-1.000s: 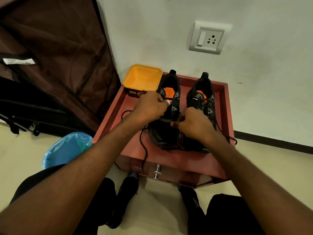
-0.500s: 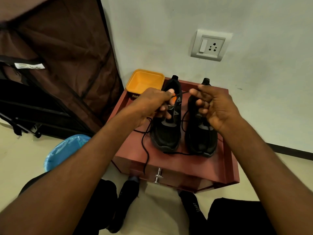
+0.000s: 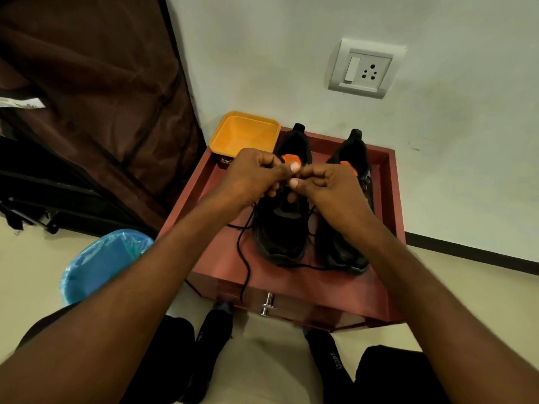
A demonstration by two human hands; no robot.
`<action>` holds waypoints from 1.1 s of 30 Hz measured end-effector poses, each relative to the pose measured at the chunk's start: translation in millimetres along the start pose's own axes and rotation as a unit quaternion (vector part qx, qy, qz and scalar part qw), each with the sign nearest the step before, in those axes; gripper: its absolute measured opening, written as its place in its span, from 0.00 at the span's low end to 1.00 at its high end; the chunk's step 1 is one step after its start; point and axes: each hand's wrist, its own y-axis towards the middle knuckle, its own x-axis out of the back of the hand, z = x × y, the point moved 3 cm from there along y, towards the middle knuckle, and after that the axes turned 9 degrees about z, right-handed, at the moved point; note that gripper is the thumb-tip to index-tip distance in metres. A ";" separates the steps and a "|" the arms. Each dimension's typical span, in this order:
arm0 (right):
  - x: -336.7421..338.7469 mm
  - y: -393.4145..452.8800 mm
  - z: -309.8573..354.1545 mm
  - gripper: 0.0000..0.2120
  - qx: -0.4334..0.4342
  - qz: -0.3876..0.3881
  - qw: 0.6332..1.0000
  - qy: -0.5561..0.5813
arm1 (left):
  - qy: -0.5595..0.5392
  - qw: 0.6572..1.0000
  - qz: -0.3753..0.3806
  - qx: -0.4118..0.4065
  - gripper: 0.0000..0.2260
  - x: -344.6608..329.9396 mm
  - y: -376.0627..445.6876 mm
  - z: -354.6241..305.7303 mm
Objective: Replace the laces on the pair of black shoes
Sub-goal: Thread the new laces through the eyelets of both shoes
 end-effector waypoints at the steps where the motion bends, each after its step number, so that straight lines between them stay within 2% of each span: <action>1: 1.6 -0.7 -2.0 0.04 -0.003 -0.018 1.000 0.010 | 0.004 1.000 -0.003 0.006 0.16 1.6 0.8 2.8; 5: 3.7 2.8 -18.2 0.06 -0.032 -0.054 0.998 0.001 | 0.027 0.999 -0.021 0.033 0.11 7.9 8.6 11.6; 8: 5.8 9.9 -31.1 0.07 -0.057 -0.094 0.993 -0.038 | 0.151 0.987 -0.056 -0.007 0.03 20.3 15.1 19.9; 9: 5.2 12.7 -32.8 0.07 -0.055 -0.097 0.993 -0.045 | 0.210 0.976 -0.053 -0.021 0.08 23.3 15.8 23.2; 11: 0.4 15.4 -30.7 0.06 -0.040 -0.077 0.993 -0.076 | 0.293 0.956 -0.008 -0.030 0.25 23.2 18.4 33.8; 13: -6.4 16.8 -27.5 0.05 -0.026 -0.056 0.990 -0.129 | 0.308 0.950 0.048 -0.035 0.35 17.7 21.0 41.7; 16: -13.9 18.6 -28.9 0.06 -0.031 -0.041 0.979 -0.198 | 0.335 0.936 0.097 -0.044 0.35 7.9 22.0 51.6; 23: -19.0 12.6 -33.7 0.09 -0.052 -0.044 0.958 -0.278 | 0.311 0.947 0.063 -0.044 0.30 3.7 19.7 49.5; 26: -19.8 10.4 -35.7 0.09 -0.058 -0.053 0.963 -0.256 | 0.301 0.951 0.063 -0.042 0.30 4.0 17.7 51.1; 31: -29.5 14.0 -45.4 0.05 -0.079 -0.045 0.990 -0.104 | 0.299 0.952 0.058 -0.040 0.26 6.8 15.0 49.0; 33: -31.2 13.9 -48.6 0.04 -0.085 -0.048 0.991 -0.095 | 0.298 0.952 0.055 -0.042 0.25 7.2 15.1 49.1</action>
